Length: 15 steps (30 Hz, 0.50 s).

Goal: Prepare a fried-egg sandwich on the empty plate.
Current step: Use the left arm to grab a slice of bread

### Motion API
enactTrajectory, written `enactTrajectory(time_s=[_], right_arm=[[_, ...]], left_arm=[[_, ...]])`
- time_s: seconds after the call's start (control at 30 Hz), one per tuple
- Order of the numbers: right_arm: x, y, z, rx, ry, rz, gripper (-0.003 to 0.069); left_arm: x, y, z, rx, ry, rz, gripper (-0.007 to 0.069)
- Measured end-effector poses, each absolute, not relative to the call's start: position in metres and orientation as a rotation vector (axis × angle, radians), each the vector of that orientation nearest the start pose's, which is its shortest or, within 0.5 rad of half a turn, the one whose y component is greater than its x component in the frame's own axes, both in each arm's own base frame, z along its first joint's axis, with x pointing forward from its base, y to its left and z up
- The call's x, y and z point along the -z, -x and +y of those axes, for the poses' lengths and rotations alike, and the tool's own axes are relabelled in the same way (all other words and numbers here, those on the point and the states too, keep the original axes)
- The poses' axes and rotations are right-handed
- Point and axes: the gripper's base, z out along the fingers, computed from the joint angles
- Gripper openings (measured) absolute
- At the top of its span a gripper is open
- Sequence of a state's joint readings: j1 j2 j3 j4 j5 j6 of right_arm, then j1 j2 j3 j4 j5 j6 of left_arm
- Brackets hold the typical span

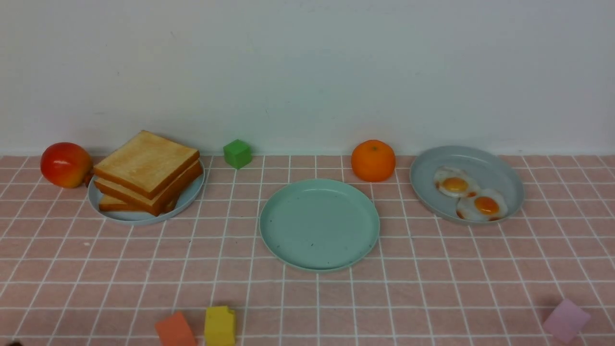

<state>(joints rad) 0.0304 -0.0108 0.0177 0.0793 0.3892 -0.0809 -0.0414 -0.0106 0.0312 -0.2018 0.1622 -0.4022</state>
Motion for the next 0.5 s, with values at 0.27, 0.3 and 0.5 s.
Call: enactTrajectory(time_s=[0.27,0.3,0.5], right_arm=[[-0.173,-0.052,0.004,-0.044,0.056,1.878,0.0239],[-0.173,-0.052,0.004,-0.044,0.056,1.878,0.0239],[-0.173,-0.052,0.004,-0.044,0.056,1.878,0.0239]], left_arm=[[-0.211,-0.056,0.000,0.833,0.714,1.325,0.0210],[-0.216,-0.055,-0.001,0.841,0.707,1.329,0.0190],[-0.273,-0.065,-0.011,0.636,0.484,1.632,0.0024]])
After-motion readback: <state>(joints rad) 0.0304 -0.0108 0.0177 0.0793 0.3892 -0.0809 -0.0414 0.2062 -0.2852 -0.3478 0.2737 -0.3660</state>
